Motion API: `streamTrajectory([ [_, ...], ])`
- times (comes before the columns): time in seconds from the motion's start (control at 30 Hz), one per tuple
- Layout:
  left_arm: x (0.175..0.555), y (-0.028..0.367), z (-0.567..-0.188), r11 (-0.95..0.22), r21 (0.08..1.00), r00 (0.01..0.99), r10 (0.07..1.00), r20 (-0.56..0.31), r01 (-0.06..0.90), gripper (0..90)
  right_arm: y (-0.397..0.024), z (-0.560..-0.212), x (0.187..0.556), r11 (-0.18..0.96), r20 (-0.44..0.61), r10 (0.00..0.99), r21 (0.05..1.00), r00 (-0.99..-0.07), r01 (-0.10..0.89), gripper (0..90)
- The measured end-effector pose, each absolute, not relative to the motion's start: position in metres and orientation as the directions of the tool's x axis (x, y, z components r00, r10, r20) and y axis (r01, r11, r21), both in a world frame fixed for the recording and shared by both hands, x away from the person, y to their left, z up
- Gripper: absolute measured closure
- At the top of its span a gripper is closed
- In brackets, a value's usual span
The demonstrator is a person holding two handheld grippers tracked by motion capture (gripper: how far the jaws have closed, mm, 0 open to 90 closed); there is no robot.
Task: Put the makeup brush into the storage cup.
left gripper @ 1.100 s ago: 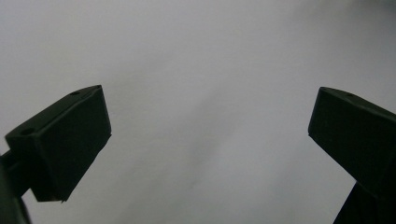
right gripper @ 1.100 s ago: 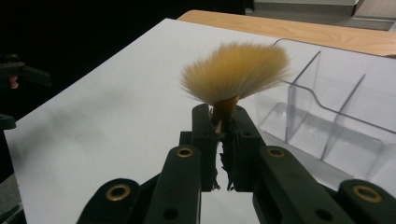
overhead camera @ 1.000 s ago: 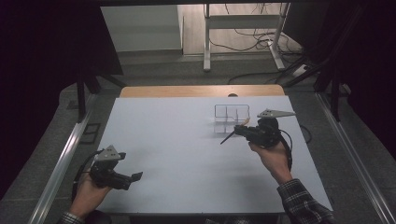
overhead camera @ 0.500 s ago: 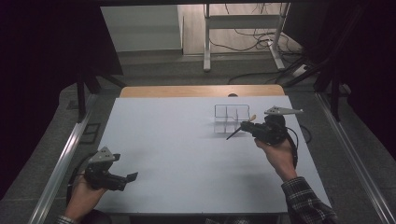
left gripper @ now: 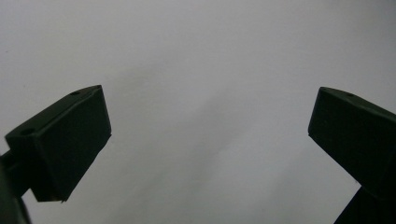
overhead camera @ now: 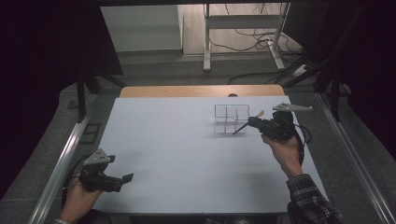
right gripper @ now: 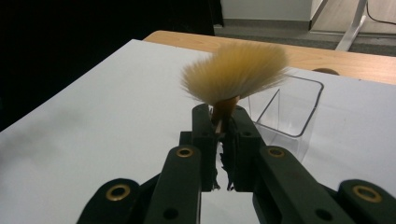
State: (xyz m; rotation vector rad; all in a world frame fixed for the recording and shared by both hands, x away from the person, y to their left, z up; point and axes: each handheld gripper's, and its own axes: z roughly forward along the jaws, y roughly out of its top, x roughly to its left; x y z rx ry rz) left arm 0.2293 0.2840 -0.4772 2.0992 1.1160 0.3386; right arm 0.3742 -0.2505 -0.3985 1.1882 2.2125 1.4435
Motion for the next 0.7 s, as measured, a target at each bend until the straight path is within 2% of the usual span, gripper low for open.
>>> streamTrajectory([
  [0.7,0.227,0.287,-0.48,-0.364,0.69,0.57,0.817,-0.087,0.626,0.0,-0.271,-0.385,0.389,0.145,0.206,0.775,0.863,-0.598,0.485,83.5],
])
